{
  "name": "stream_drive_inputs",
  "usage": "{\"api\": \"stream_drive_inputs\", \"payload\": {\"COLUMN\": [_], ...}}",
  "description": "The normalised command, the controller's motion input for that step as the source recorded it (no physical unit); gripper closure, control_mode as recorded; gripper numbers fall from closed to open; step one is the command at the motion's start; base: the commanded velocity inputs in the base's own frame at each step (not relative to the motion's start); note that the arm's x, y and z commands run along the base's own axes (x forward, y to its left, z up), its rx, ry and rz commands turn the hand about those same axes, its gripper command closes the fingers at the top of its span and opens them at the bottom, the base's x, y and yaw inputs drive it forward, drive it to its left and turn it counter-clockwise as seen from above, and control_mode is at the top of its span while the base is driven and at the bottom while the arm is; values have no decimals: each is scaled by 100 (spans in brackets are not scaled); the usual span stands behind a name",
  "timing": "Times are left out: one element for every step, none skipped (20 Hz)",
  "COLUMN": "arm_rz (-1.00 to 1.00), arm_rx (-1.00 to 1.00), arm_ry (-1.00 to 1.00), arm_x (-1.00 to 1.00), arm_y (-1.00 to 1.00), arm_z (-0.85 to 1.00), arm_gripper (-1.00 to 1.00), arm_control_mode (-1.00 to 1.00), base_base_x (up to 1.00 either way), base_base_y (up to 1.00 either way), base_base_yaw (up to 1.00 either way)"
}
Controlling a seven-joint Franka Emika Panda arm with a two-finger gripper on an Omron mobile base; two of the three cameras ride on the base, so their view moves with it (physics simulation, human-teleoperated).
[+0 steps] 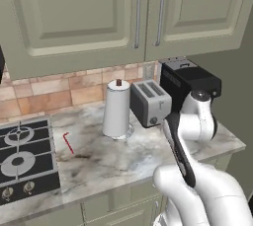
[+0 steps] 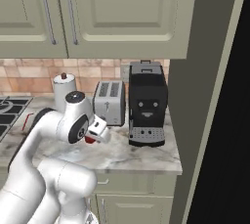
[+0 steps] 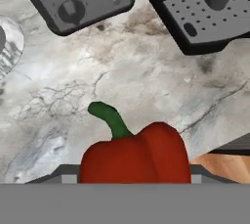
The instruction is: Place the bell pepper and mushroom inside the fridge drawer. Close the drawer after placing the vegetables.
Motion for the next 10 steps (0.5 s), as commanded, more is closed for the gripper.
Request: {"api": "stream_drive_inputs", "payload": {"arm_rz": [0,0,0,0,0,0,0,0,0,0], "arm_rx": [0,0,-1,-1,-2,-1,0,0,0,0], "arm_ry": [-5,-4,-4,-4,0,0,0,0,0,0], "arm_x": [-61,-64,-61,-61,-51,-45,-45,-49,-52,-35], "arm_y": [60,59,63,64,73,69,58,35,24,11], "arm_z": [100,100,100,98,72,68,52,40,34,16], "arm_gripper": [100,100,100,100,100,100,100,100,100,100], "arm_control_mode": [-100,-100,-100,-100,-100,-100,-100,-100,-100,-100], "base_base_x": [0,0,0,0,0,0,0,0,0,0], "base_base_y": [0,0,0,0,0,0,0,0,0,0], "base_base_yaw": [0,0,0,0,0,0,0,0,0,0]}}
